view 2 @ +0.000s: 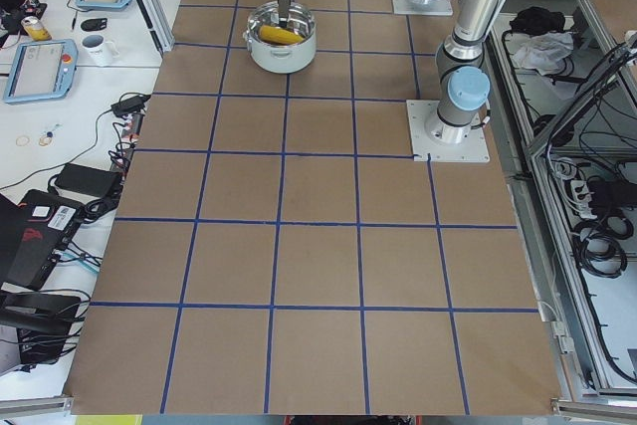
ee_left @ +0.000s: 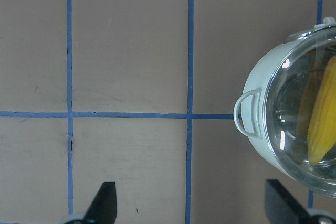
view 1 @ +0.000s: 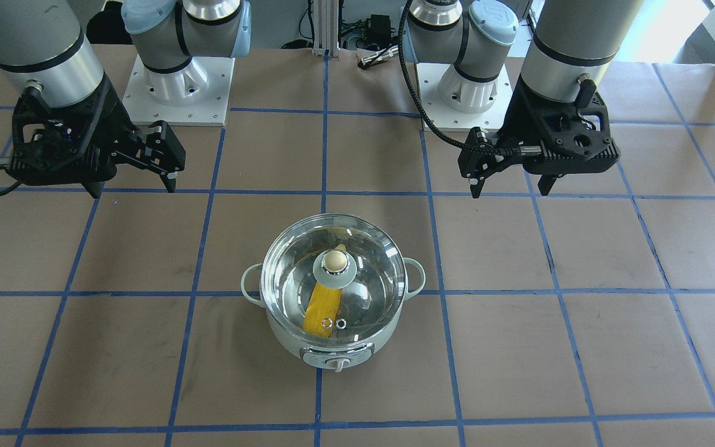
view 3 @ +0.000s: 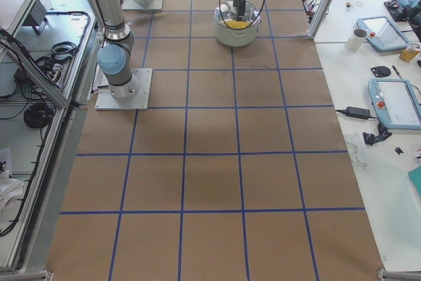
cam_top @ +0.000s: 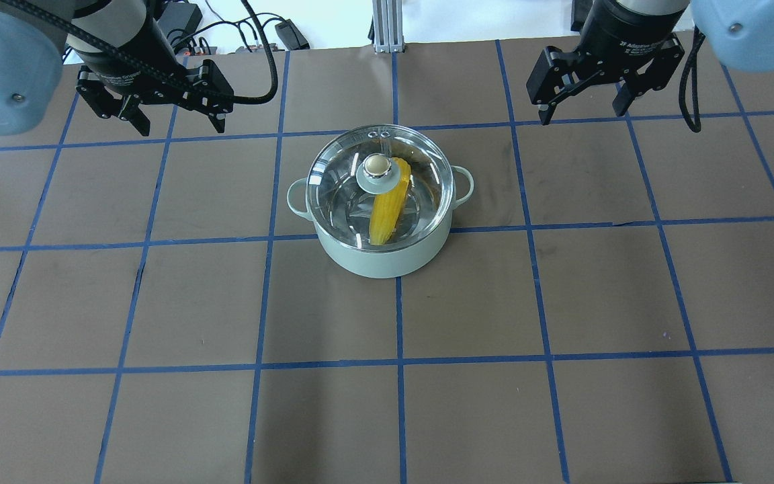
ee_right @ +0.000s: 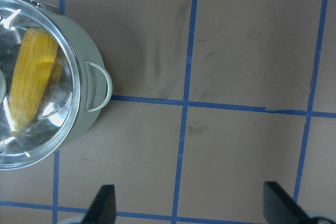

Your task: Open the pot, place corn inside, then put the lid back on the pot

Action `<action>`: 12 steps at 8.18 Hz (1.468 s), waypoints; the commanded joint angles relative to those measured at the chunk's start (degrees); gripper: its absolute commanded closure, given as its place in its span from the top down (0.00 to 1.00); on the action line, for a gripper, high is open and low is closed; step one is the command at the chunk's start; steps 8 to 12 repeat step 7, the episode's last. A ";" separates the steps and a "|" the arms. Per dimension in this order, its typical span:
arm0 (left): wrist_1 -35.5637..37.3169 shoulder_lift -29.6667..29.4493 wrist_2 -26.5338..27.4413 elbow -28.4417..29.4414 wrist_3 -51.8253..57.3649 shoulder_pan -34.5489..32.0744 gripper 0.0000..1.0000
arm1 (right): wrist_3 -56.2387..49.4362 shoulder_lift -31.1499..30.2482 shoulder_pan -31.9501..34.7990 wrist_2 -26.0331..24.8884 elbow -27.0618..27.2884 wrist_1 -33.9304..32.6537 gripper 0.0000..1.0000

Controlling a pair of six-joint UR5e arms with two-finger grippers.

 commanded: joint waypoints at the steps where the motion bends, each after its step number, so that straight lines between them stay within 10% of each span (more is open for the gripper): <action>1: -0.06 0.00 0.10 -0.03 -0.02 0.00 1.00 | 0.00 0.00 0.00 0.03 0.00 0.03 1.00; 12: -0.06 0.00 -0.33 -0.03 0.42 0.00 1.00 | -1.40 0.00 0.00 -0.15 0.09 -0.15 1.00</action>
